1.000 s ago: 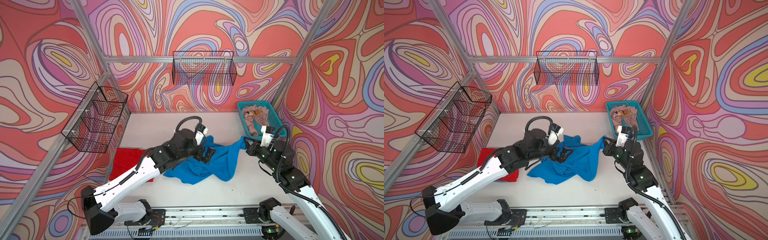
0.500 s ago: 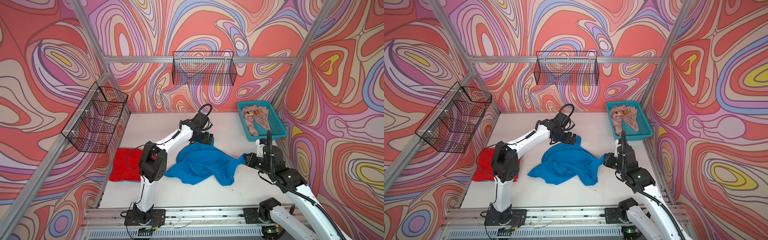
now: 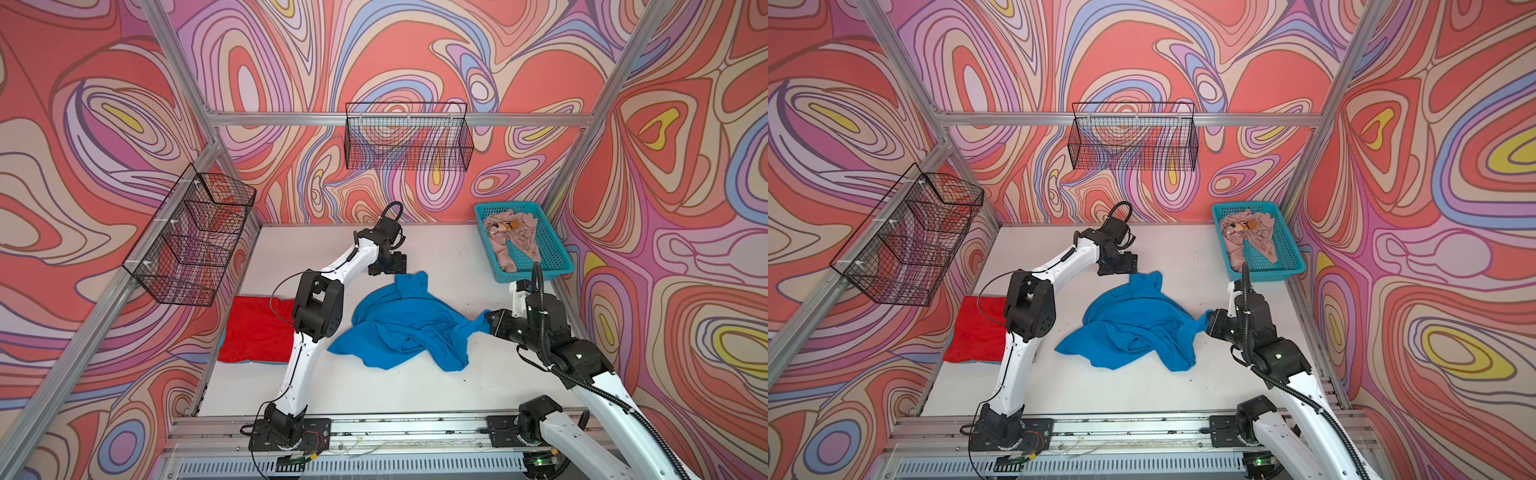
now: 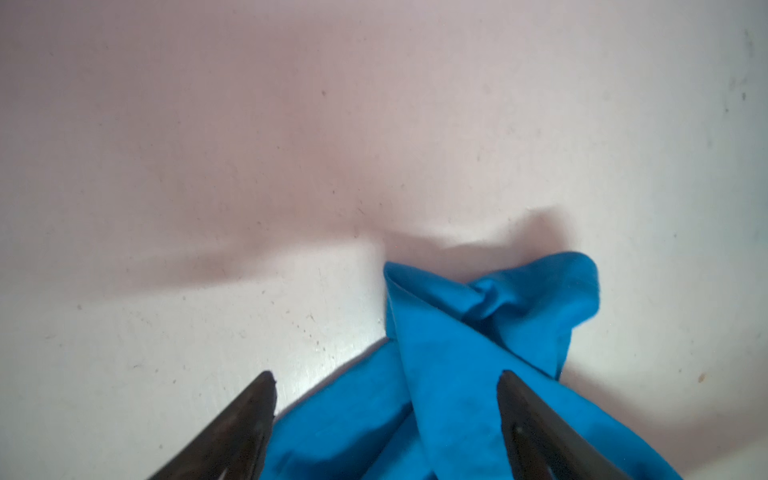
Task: Fold and stack the t-shirts
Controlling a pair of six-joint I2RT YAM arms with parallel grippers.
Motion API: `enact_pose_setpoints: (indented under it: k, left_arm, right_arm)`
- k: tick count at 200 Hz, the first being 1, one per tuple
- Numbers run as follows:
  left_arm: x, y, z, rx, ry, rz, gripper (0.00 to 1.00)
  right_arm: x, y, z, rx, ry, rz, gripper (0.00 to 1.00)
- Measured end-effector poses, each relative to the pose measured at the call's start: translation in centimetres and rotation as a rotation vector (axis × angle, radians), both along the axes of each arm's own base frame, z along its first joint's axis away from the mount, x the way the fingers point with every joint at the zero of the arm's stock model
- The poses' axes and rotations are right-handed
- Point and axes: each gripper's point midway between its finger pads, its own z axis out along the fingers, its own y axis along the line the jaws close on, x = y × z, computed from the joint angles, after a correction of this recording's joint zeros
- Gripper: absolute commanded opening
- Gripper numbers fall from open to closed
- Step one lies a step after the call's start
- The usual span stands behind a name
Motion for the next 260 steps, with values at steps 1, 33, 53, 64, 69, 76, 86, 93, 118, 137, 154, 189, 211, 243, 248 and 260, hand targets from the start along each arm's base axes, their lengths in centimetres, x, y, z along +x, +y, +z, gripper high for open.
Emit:
enact_pose_setpoints:
  k: [1,33,53,64,69,76,86,93,118,137,154,189,211,243,248,260]
  left_arm:
    - [0.0,0.0,0.0,0.0,0.0,0.0,0.8]
    - [0.8,-0.8,-1.7,-0.03,0.028,0.019,0.7]
    - [0.8,-1.2,-2.5,-0.044,0.05,0.027,0.6]
    - [0.7,-1.4,-2.9,-0.052,0.06,0.032,0.53]
    - [0.7,-1.5,-3.0,-0.057,0.066,0.034,0.5]
    - [0.8,-1.6,-3.0,-0.064,0.067,0.034,0.47]
    - [1.0,-1.9,-3.1,-0.076,0.068,0.036,0.44]
    - [1.2,-2.1,-3.0,-0.083,0.066,0.036,0.41]
    - [1.8,-2.6,-2.5,-0.102,0.051,0.038,0.39]
    - [2.2,-2.8,-2.3,-0.109,0.041,0.039,0.41]
    - [2.4,-2.9,-2.3,-0.113,0.04,0.038,0.36]
    - [2.5,-3.1,-2.8,-0.118,0.048,0.037,0.15]
    - [2.5,-3.2,-2.9,-0.119,0.049,0.038,0.0]
    - [3.2,-3.0,-1.2,-0.117,0.016,0.038,0.0]
    - [3.5,-3.0,-0.7,-0.116,0.001,0.036,0.0]
    - [4.1,-2.3,0.5,-0.1,-0.033,0.044,0.0]
  right_arm:
    - [0.0,0.0,0.0,0.001,0.0,0.001,0.0]
    - [0.1,0.2,0.2,0.007,-0.009,0.012,0.0]
    - [0.1,0.3,0.2,0.009,-0.011,0.018,0.0]
    - [0.1,0.4,0.3,0.011,-0.01,0.021,0.0]
    - [0.1,0.4,0.3,0.012,-0.011,0.022,0.0]
    - [0.1,0.5,0.3,0.014,-0.01,0.024,0.0]
    - [0.1,0.5,0.3,0.015,-0.011,0.026,0.0]
    - [0.1,0.5,0.3,0.016,-0.011,0.027,0.0]
    - [0.1,0.6,0.4,0.019,-0.015,0.029,0.0]
    - [0.0,0.6,0.5,0.022,-0.02,0.031,0.0]
    - [0.0,0.6,0.6,0.025,-0.023,0.033,0.0]
    - [-0.1,0.7,0.8,0.029,-0.028,0.037,0.0]
    - [-0.1,0.8,0.8,0.032,-0.028,0.039,0.0]
    - [-0.2,0.8,1.2,0.035,-0.039,0.04,0.0]
    - [-0.2,0.8,1.2,0.036,-0.04,0.041,0.0]
    - [-0.1,0.8,1.4,0.036,-0.044,0.041,0.0]
